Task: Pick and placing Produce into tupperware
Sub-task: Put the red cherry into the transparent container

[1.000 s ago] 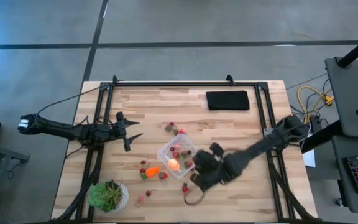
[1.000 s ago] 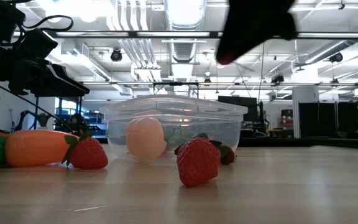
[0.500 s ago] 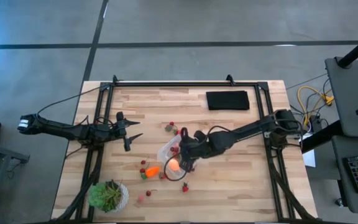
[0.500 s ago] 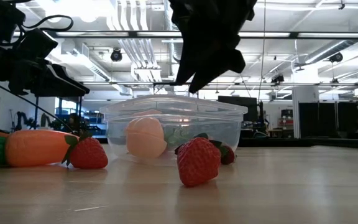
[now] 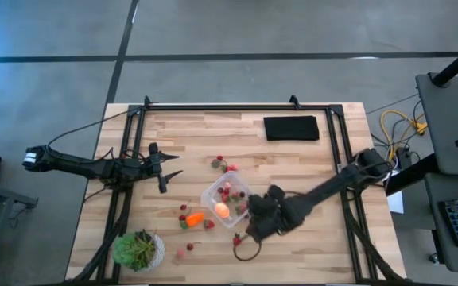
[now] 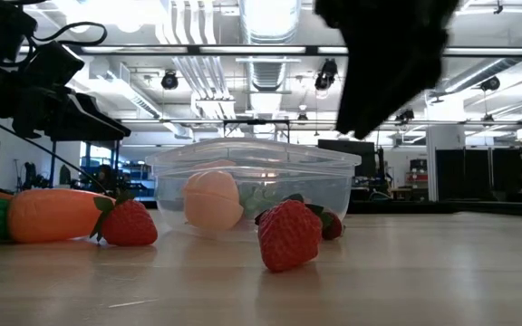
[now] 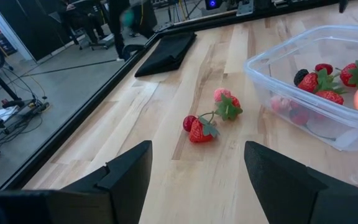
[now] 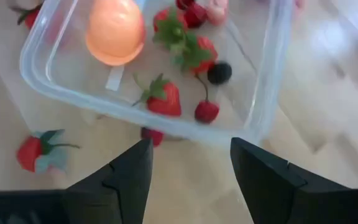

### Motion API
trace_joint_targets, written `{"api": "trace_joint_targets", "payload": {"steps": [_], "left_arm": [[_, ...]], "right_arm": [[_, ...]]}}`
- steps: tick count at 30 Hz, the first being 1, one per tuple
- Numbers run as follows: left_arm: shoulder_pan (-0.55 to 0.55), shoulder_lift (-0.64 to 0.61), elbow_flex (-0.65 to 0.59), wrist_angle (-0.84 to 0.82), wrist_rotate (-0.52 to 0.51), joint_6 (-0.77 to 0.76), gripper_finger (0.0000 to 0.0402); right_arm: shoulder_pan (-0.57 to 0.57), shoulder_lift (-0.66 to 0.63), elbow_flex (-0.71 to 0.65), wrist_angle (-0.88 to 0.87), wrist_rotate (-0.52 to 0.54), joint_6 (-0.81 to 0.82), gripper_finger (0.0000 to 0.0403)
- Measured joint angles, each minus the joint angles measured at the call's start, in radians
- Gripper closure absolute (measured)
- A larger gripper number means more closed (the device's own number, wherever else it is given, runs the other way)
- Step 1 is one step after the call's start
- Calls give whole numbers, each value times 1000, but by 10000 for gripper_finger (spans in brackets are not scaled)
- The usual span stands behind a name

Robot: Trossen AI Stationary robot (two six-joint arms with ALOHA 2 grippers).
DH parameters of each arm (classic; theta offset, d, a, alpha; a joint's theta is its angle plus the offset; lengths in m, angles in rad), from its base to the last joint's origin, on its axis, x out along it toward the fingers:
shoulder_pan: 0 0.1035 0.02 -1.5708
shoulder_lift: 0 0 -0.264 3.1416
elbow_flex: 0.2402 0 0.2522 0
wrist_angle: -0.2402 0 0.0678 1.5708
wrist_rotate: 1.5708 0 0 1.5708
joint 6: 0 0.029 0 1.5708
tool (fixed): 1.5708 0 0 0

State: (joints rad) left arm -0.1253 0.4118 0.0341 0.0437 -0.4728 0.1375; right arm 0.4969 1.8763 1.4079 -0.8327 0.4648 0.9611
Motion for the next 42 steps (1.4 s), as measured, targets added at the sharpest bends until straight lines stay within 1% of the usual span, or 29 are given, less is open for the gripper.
{"api": "trace_joint_targets", "payload": {"steps": [3, 5, 8, 12, 18, 25, 37, 42], "left_arm": [[0, 0, 0, 0, 0, 0, 160], [0, 0, 0, 0, 0, 0, 160], [0, 0, 0, 0, 0, 0, 160], [0, -1, 0, 1, 0, 0, 160], [0, 5, 0, 1, 0, 0, 160], [0, 6, 0, 0, 0, 0, 160], [0, 6, 0, 0, 0, 0, 160], [0, 6, 0, 0, 0, 0, 160]], "right_arm": [[54, 7, -35, 54, 27, 151, 195], [76, 28, -50, 107, 27, 186, 195], [85, 80, -54, 171, 7, 179, 195], [85, 141, -38, 185, 8, 180, 195], [83, 186, -37, 206, 8, 168, 195], [80, 187, -37, 224, 61, 165, 195], [24, 187, -42, 251, 77, 172, 196], [4, 187, -43, 250, 75, 164, 207]]}}
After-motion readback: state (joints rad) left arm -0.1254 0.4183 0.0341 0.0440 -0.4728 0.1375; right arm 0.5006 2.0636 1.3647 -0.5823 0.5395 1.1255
